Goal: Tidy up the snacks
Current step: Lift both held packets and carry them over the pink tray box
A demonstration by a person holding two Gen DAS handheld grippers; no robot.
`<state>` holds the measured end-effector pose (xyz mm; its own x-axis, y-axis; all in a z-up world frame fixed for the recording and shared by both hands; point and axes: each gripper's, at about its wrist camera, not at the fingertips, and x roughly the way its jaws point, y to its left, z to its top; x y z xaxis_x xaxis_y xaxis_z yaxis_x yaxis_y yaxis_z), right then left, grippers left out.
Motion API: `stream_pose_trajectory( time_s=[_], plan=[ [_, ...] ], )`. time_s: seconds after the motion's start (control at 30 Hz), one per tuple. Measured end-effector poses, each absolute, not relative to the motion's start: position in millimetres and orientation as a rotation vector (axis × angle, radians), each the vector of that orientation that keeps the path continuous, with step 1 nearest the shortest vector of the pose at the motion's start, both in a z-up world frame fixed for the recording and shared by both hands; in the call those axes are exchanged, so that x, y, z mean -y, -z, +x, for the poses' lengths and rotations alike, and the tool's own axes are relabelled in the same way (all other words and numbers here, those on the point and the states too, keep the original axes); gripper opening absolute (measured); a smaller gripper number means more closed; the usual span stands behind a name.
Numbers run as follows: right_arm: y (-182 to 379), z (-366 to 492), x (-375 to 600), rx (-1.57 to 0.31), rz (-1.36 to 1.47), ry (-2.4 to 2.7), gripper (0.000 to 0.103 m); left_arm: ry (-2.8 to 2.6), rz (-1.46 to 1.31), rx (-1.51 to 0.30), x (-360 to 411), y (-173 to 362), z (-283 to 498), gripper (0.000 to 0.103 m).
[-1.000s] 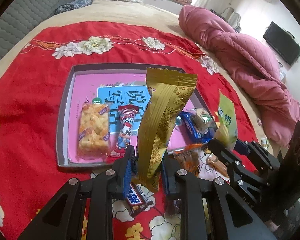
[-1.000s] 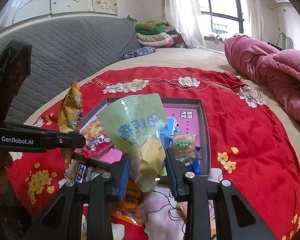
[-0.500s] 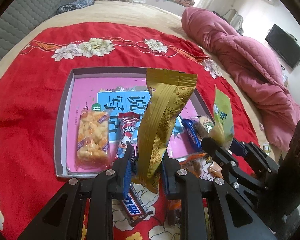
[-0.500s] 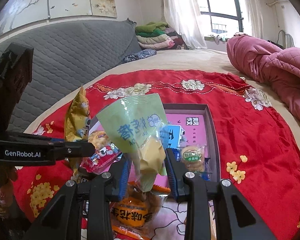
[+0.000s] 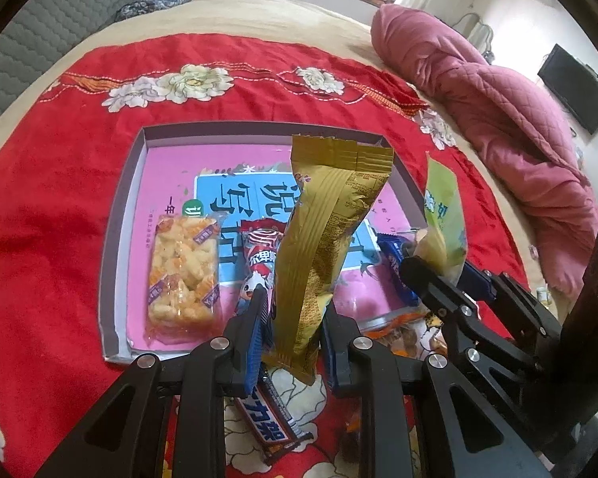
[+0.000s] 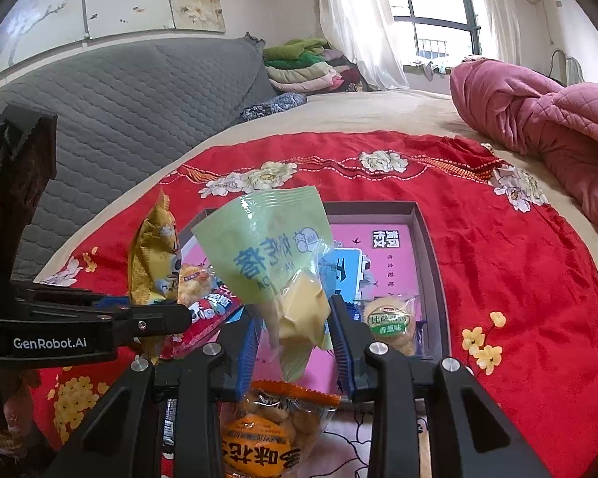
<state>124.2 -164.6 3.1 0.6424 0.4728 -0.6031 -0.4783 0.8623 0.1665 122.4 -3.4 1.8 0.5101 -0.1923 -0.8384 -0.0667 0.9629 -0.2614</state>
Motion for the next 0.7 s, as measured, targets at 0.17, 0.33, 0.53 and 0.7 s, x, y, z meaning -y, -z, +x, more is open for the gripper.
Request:
stream_pose_trajectory(
  time_s=[0.17,0.33,0.53,0.7],
  plan=[
    [2.9,128.7,160.7,-0.700,-0.009,-0.544,0.034,0.074,-0.273,-1.047,4.2,1.5,124.7,0.025],
    [8.5,133.4,157.3,-0.716,-0.013,-0.549,0.034,0.074,-0.276,-1.057,5.6,4.9,126.9,0.025],
    [15.4,135.1,155.9,-0.742,-0.022,-0.546,0.035,0.068,-0.285,-1.066,4.9,8.5,131.1,0.025],
    [20.0,137.2,156.5,-0.758,-0.019,-0.534,0.035,0.069,-0.288,-1.070,5.7,10.5,131.6,0.025]
  ],
)
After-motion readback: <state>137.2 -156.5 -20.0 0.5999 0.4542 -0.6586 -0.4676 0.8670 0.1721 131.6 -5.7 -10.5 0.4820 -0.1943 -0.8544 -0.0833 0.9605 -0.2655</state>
